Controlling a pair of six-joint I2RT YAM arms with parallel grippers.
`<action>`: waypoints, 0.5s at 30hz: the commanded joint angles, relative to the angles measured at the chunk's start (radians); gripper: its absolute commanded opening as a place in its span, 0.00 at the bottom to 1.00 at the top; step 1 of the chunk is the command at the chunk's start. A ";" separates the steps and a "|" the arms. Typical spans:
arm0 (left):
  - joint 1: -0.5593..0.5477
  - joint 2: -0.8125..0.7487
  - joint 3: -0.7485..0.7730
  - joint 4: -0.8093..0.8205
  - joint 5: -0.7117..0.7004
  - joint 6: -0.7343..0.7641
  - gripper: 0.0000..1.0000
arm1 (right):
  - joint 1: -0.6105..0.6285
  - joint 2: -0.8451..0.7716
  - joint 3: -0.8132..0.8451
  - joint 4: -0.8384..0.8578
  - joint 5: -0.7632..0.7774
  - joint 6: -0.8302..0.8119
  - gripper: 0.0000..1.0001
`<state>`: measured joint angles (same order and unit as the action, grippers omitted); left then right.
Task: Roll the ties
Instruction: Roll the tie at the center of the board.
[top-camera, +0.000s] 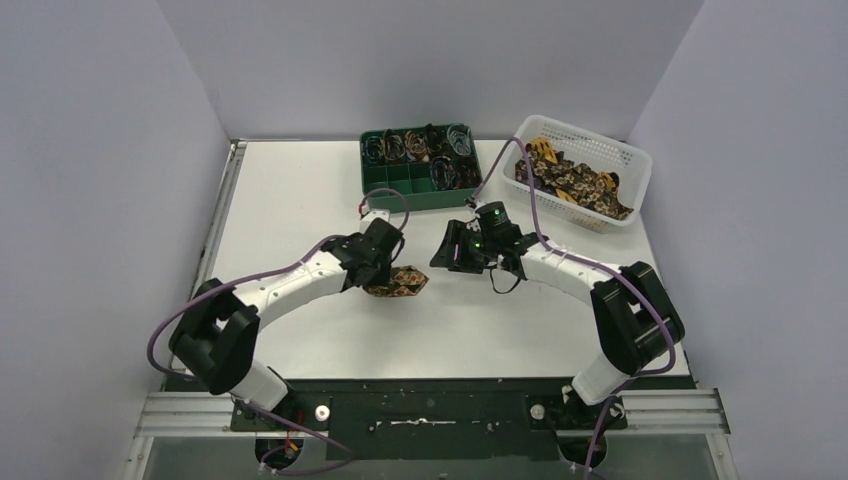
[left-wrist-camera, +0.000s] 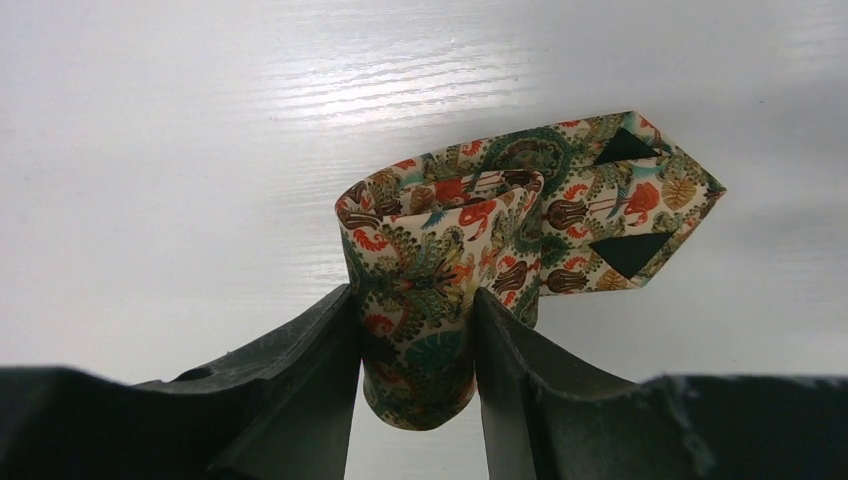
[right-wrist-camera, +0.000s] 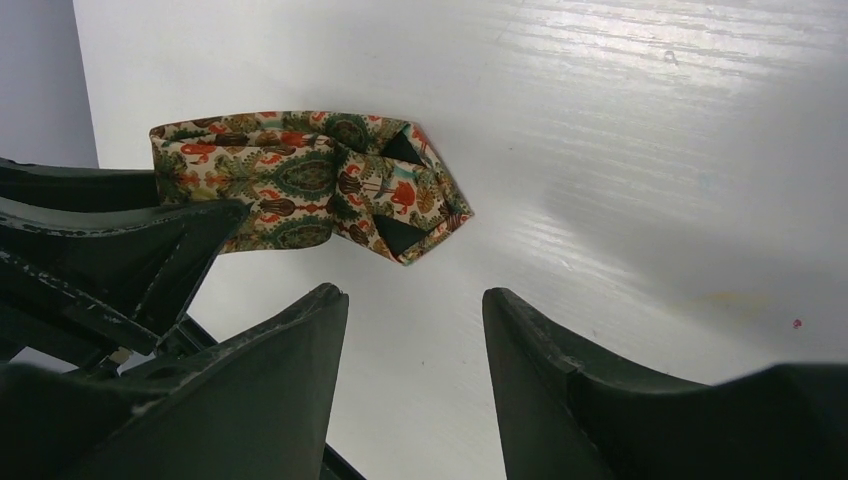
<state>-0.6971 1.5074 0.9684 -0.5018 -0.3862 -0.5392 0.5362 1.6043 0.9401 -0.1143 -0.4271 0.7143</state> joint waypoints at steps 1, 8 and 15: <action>-0.061 0.087 0.115 -0.156 -0.208 -0.028 0.42 | -0.009 -0.016 -0.015 0.019 0.010 -0.015 0.54; -0.146 0.210 0.238 -0.235 -0.296 -0.054 0.44 | -0.033 -0.032 -0.044 0.016 0.034 -0.016 0.54; -0.206 0.324 0.374 -0.322 -0.359 -0.090 0.46 | -0.067 -0.051 -0.080 0.030 0.033 -0.013 0.55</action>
<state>-0.8730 1.7840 1.2530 -0.7494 -0.6739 -0.5892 0.4873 1.6043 0.8745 -0.1150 -0.4084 0.7105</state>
